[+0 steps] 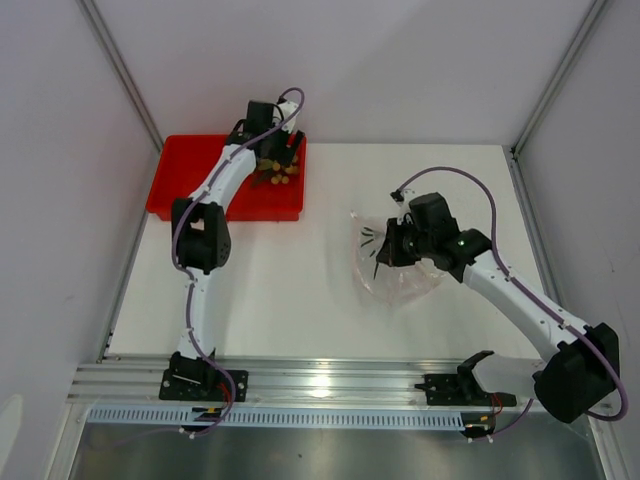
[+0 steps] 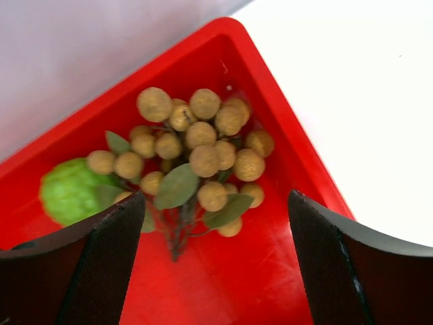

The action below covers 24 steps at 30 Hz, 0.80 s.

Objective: Place the food in the zip-top bag and seal the zipper
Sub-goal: Pick up the fake fruit from the bin.

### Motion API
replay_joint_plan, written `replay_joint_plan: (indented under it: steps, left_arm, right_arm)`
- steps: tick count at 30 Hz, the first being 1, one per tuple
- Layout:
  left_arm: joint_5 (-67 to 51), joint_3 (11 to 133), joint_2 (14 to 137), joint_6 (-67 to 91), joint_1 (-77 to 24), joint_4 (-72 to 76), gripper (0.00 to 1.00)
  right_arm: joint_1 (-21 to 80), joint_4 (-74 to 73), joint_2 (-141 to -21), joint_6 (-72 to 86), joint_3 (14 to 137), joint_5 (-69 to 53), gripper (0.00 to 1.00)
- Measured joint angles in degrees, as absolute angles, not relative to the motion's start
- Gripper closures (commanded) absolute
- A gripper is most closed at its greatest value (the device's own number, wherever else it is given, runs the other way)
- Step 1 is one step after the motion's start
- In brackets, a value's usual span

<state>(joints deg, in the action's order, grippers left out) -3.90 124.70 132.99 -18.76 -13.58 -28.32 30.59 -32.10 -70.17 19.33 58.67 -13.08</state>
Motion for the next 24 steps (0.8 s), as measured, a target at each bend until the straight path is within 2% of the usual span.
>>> replay_joint_plan:
  steps: [8,11,16,20,24]
  left_arm:
    - [-2.07,128.27,138.39,-11.81,-13.69,-32.69,0.08]
    - [-0.99,128.27,139.02,-11.38,-13.69,-33.71,0.12]
    - [0.54,130.93,140.9,-11.68,-13.69,-34.41,0.13]
    - [1.17,131.48,141.6,-12.97,-13.76,-34.52,0.21]
    - [1.39,131.5,141.99,-15.33,-13.76,-34.74,0.23]
  right_arm:
    - [29.56,-30.13,-67.66,19.18,55.99,-14.13,1.0]
    - [29.23,-29.5,-67.26,19.16,54.96,-14.31,1.0]
    - [28.6,-27.86,-67.0,19.16,53.36,-14.55,1.0]
    - [28.27,-26.46,-67.0,19.16,52.34,-15.09,1.0]
    - [28.14,-25.8,-67.0,19.18,52.07,-15.55,1.0]
